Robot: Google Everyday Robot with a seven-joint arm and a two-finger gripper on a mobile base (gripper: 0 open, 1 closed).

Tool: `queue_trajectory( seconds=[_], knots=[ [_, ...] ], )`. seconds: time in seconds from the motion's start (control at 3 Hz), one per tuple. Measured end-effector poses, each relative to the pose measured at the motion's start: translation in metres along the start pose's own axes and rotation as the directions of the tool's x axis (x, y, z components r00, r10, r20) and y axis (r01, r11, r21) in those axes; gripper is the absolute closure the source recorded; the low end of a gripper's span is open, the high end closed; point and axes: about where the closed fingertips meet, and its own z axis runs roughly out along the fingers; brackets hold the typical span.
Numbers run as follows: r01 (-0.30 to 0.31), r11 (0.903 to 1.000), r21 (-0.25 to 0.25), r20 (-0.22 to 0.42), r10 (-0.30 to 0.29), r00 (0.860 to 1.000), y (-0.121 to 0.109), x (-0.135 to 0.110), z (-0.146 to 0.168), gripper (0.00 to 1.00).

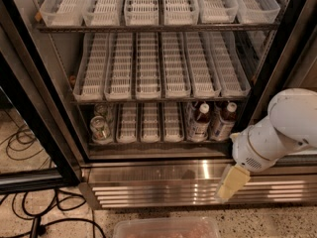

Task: Pick 7up can from bottom shelf of fridge

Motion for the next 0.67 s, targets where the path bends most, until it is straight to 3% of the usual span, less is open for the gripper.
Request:
queue_trajectory(
  seconds=[0.33, 0.67],
  knots=[
    [0.0, 1.0, 0.0, 0.0, 0.0, 1.0, 0.0, 0.0, 0.0, 0.0],
    [0.02, 0.9997, -0.015, 0.073, -0.019, 0.997, 0.007, -0.017, 0.023, 0.0]
  ],
)
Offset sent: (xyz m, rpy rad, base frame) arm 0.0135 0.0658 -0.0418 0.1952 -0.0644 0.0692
